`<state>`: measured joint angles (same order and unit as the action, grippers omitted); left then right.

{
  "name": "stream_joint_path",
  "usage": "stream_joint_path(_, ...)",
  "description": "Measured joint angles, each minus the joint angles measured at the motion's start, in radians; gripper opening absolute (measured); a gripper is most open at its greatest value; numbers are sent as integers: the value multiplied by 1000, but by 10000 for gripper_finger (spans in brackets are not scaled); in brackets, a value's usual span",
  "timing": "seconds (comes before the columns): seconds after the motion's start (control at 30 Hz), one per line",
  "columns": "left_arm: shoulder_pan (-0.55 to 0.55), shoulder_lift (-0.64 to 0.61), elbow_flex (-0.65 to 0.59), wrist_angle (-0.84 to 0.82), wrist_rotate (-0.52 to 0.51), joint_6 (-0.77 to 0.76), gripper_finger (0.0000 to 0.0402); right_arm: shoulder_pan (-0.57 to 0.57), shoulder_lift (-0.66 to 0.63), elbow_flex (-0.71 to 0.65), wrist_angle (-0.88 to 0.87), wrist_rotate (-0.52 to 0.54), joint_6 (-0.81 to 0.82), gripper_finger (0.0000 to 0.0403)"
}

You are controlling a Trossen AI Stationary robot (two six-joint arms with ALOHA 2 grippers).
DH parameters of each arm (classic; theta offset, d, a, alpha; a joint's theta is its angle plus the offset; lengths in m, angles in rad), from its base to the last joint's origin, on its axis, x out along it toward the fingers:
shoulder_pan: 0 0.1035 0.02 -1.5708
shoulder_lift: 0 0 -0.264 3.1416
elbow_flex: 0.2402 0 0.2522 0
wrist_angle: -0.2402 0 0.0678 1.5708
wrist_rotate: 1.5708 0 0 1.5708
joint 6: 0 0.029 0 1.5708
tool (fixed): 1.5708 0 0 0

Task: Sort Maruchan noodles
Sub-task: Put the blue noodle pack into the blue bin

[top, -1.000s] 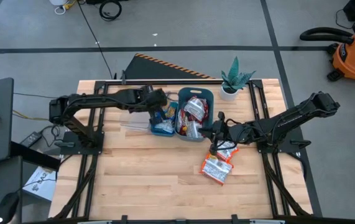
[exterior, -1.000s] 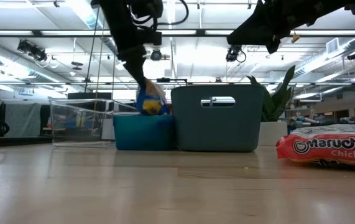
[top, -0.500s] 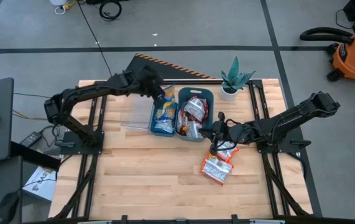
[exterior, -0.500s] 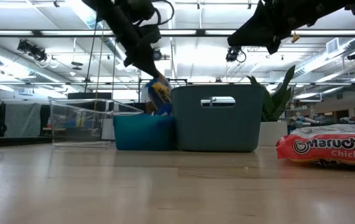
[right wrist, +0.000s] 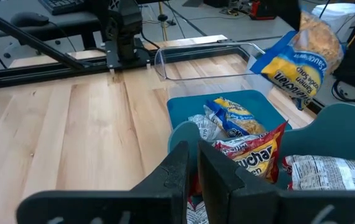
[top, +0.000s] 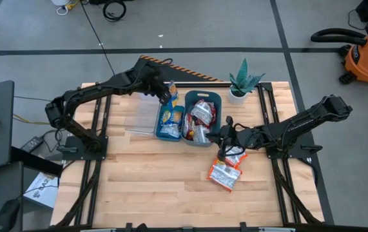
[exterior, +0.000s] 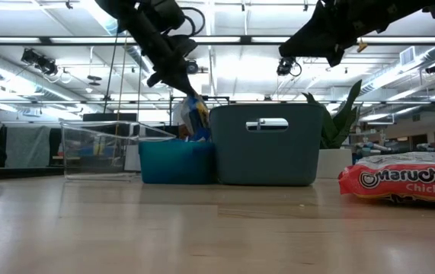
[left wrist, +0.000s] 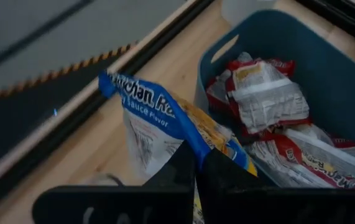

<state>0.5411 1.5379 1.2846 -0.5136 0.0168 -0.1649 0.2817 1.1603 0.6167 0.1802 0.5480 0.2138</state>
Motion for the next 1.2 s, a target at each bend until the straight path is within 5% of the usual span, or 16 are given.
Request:
stream_joint_path(0.63, -140, -1, 0, -7, -4, -275, 9, 0, 0, 0, 6, -4, 3, 39)
stream_joint_path(1.2, -271, 24, 2, -58, -210, -299, 9, 0, 0, 0, 38, -20, 0, 39)
